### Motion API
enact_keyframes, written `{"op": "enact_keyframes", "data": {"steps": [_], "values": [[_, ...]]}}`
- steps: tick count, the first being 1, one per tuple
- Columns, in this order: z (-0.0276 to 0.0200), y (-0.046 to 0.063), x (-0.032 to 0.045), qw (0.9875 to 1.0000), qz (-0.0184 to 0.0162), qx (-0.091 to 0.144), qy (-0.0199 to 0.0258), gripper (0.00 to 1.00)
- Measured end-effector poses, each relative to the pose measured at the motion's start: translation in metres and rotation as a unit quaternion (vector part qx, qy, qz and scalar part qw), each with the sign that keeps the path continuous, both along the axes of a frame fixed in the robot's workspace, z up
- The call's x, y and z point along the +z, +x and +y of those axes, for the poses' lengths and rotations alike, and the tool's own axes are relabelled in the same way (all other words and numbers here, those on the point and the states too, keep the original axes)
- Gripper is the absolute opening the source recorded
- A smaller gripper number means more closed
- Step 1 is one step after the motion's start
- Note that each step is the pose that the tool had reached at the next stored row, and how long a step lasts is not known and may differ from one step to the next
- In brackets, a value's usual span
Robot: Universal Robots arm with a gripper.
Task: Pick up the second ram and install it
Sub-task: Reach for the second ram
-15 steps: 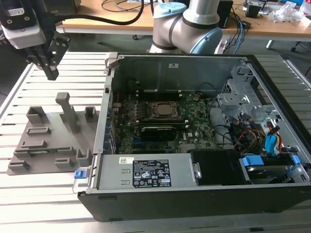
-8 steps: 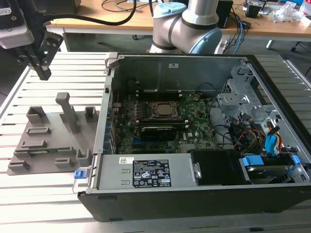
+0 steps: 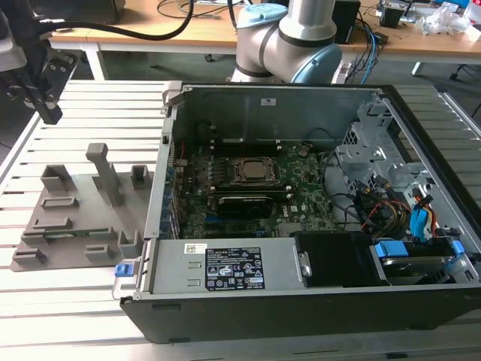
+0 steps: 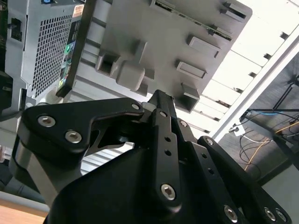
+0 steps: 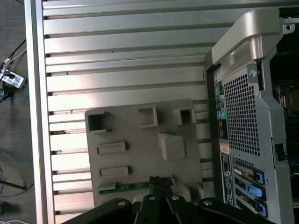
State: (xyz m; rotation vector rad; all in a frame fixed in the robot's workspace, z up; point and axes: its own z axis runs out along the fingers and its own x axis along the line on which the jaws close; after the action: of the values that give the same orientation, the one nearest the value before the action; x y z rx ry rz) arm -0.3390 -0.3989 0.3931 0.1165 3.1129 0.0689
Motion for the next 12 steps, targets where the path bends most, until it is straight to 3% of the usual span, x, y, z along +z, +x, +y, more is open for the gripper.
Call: {"op": "enact_keyframes", "data": {"steps": [12], "values": [[0.0,-0.025,-0.0001,1.0,0.0,0.0,0.0,0.11]]}}
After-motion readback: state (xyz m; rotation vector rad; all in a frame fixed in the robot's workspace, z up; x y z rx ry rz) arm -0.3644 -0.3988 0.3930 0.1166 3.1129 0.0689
